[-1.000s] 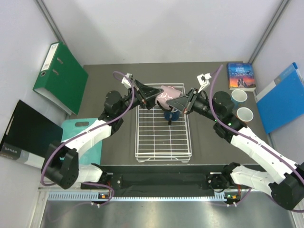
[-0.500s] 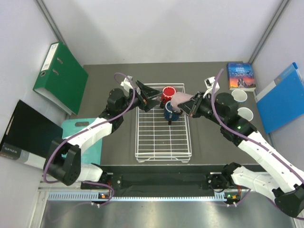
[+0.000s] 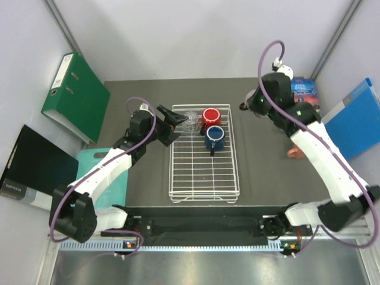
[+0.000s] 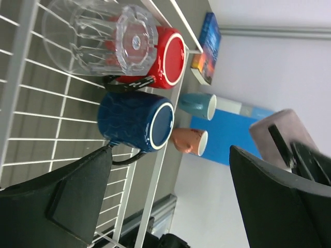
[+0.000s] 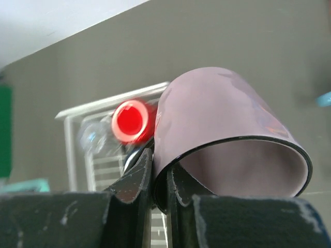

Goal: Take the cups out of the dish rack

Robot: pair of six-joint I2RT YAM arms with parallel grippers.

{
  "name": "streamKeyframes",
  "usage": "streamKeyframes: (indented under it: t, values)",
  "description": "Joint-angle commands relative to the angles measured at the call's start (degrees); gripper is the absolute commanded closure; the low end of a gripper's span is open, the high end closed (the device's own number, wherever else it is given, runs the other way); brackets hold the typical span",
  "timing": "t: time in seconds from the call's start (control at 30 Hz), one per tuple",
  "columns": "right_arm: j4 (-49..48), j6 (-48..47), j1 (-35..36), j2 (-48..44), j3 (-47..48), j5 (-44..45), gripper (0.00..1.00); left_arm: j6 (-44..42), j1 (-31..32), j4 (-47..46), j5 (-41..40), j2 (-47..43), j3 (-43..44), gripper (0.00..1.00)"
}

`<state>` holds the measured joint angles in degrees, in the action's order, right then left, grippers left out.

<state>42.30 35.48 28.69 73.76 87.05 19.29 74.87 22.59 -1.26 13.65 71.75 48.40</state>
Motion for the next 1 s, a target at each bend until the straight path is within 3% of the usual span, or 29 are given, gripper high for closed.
streamKeyframes:
  t: [0.0,0.13,0.37,0.63,0.97]
  values:
    - [7.88,3.45,-5.83,9.10,8.66,3.13,1.00,-3.59,0.00,11.96,-7.66,-3.98,5.47,0.01]
    - [10.25,6.78,-10.05,14.91,11.82,0.06,1.00,-5.43,0.00,20.22,-16.08,-5.47,8.11,0.01]
    - [13.33,7.85,-13.21,25.54,14.47,-1.18,1.00,-7.55,0.26,31.55,-21.91,-6.36,10.39,0.06]
    - [14.55,8.46,-14.98,32.93,16.66,0.75,1.00,-5.70,1.23,31.93,-23.67,-10.83,3.28,0.08]
    - [14.56,10.04,-16.65,40.49,18.95,-1.89,1.00,-5.61,1.23,34.48,-25.60,-11.72,3.19,0.09]
